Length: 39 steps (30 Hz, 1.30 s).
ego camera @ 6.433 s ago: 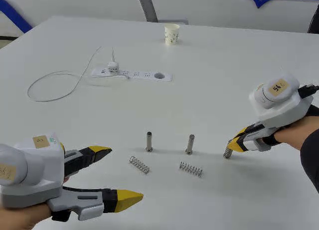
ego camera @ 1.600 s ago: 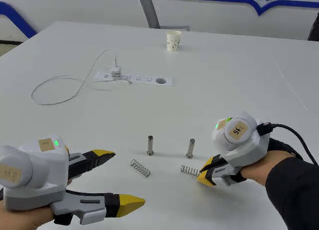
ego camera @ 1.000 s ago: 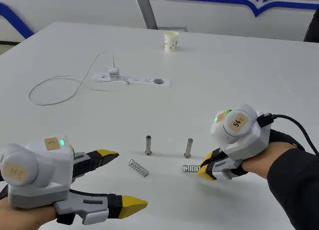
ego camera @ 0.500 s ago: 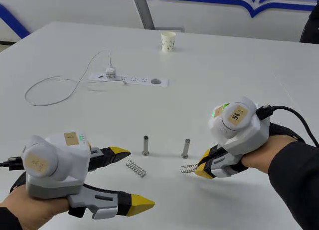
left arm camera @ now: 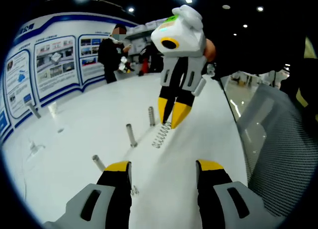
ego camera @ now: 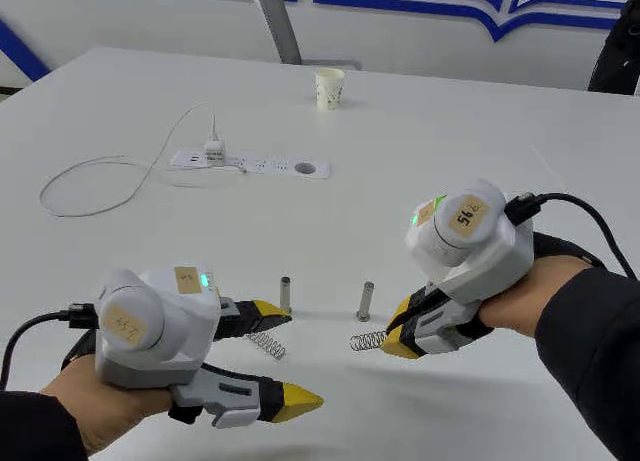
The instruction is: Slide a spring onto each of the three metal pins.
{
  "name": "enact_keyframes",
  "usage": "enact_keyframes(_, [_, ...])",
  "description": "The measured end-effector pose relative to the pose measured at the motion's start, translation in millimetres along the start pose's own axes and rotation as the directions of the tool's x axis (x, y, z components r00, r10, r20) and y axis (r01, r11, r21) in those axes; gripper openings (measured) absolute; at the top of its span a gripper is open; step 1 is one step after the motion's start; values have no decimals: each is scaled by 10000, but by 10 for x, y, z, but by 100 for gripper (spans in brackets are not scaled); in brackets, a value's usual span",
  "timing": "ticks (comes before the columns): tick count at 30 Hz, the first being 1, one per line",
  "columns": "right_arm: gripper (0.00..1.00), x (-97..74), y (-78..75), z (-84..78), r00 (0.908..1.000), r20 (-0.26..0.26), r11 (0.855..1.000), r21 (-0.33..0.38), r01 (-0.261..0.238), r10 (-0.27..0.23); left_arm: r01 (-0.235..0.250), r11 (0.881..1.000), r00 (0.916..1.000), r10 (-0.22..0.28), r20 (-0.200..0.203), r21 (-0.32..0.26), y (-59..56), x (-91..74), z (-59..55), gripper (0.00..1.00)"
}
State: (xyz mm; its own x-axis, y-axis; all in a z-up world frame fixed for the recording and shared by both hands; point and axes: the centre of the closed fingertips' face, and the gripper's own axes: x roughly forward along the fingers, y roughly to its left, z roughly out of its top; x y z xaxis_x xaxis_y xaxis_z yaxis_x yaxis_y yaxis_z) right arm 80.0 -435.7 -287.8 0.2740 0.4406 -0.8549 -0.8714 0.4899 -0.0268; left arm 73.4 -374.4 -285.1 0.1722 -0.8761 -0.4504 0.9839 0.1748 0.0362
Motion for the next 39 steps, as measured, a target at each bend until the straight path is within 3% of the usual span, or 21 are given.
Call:
enact_keyframes(16, [11,-75,174,100,9988,-87,9988,-126,-482,481,532,9956,9984,-517,-205,770,-96,268,62,38])
enact_keyframes(28, [11,-116,275,150,9966,-92,9966,-90,-814,813,732,9880,9972,-709,-219,1360,-188,341,91,25])
enact_keyframes(39, [11,-138,335,144,9955,-207,9956,-75,-932,930,650,9819,9978,-621,-220,1780,-197,379,117,12])
